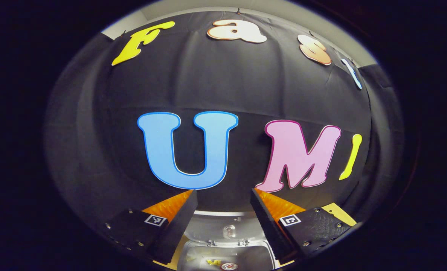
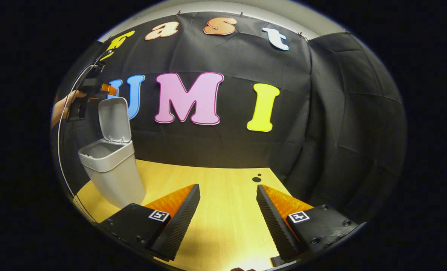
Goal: Press the lid of the desktop garbage bin to open it, pick up the crumpled paper on the desktop and throw it into the bin, then pick up the pop can on the desktop and drop it into the bin, and finally close the garbage bin lid.
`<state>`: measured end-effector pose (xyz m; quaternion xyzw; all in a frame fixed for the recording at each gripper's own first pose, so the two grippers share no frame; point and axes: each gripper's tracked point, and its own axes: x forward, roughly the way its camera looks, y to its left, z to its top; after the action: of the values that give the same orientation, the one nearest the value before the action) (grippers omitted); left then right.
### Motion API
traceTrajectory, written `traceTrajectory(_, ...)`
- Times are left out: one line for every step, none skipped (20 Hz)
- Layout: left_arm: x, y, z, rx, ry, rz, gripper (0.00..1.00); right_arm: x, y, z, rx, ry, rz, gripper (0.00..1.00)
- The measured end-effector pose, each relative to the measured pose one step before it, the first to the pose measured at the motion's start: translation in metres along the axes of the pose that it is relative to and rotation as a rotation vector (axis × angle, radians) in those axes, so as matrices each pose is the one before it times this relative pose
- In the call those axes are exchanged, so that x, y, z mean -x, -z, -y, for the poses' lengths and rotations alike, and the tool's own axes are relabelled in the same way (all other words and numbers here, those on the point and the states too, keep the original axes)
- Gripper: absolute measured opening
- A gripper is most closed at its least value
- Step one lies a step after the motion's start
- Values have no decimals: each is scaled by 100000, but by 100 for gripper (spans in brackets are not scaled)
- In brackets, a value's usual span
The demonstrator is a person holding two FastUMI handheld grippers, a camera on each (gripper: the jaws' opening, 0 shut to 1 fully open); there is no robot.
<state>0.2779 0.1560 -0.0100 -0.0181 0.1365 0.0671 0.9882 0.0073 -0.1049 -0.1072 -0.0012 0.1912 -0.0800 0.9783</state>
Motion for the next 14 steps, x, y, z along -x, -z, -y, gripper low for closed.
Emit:
traceTrajectory(-582,228,35,-2654,499,-1293,93,175,25,249,-654,654,-160,98)
traceTrajectory(-594,345,296,-2456,1352,-2001,94,-52,252,297,35,863,-450,98)
traceTrajectory(-361,289,256,-1143,1472,-1724,93,15,259,273,335,733,-573,98)
traceTrajectory(-545,-238,244,-232,972,-36,93,24,184,125,36,497,-562,98)
traceTrajectory(-234,-85,138,-509,229,-142,93,30,43,-22,-345,143,-279,98)
traceTrajectory(-78,58,104,-556,257,-700,94,85,27,-188,-368,-111,-178,98)
traceTrajectory(191,17,91,36,39,-587,93,33,132,-264,-64,-195,-217,98)
traceTrajectory(263,342,114,912,358,-911,93,-160,103,-296,224,-474,-179,98)
traceTrajectory(438,242,87,2040,968,-1150,94,-82,5,-358,311,-773,-226,98)
traceTrajectory(523,388,-23,2856,628,-1046,94,29,39,-539,301,-1120,103,98)
traceTrajectory(648,278,-81,2687,-255,-402,94,-90,-60,-444,427,-1161,198,98)
traceTrajectory(629,622,-133,1146,161,-155,94,-90,-67,-514,442,-1272,197,98)
traceTrajectory(908,514,110,295,214,227,94,-148,11,-454,388,-1219,305,98)
traceTrajectory(576,592,163,-140,-424,353,94,-156,-5,-459,429,-1153,35,98)
